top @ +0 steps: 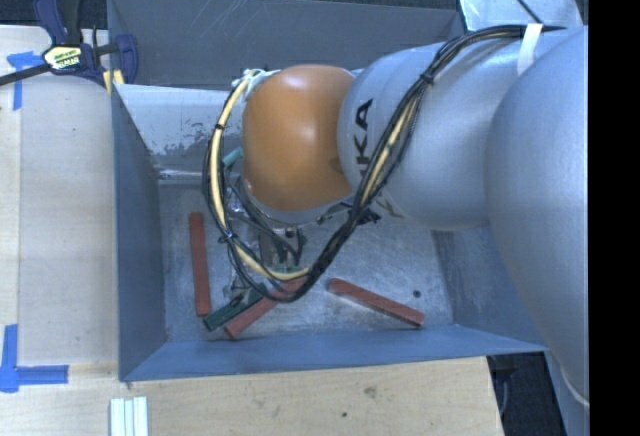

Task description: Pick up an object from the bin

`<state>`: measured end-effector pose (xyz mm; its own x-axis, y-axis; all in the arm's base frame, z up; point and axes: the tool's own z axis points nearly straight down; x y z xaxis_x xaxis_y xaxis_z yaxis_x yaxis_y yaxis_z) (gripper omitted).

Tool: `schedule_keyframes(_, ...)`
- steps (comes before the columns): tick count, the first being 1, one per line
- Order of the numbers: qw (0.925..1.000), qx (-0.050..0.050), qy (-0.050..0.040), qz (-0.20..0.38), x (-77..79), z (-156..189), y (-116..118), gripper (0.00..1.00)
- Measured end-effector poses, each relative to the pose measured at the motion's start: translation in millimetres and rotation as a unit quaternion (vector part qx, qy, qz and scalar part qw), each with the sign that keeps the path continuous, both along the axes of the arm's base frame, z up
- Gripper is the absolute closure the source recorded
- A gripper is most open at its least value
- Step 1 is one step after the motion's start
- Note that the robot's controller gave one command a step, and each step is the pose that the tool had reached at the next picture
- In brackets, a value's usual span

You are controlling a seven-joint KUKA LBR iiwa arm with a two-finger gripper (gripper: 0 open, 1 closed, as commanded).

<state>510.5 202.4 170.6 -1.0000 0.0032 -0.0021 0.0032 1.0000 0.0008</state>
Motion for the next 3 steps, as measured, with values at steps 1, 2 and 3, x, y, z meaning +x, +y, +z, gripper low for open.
schedule_keyframes(1,0.9863,0.0,-0.001,0.165,-24.1,-91.7,-1.6,0.0)
schedule_keyframes(2,0.9865,0.001,-0.0023,0.164,-23.1,-90.3,-1.6,1.0)
schedule_keyframes(3,0.9865,0.0,-0.0005,0.164,-24.0,-92.0,-2.2,0.0)
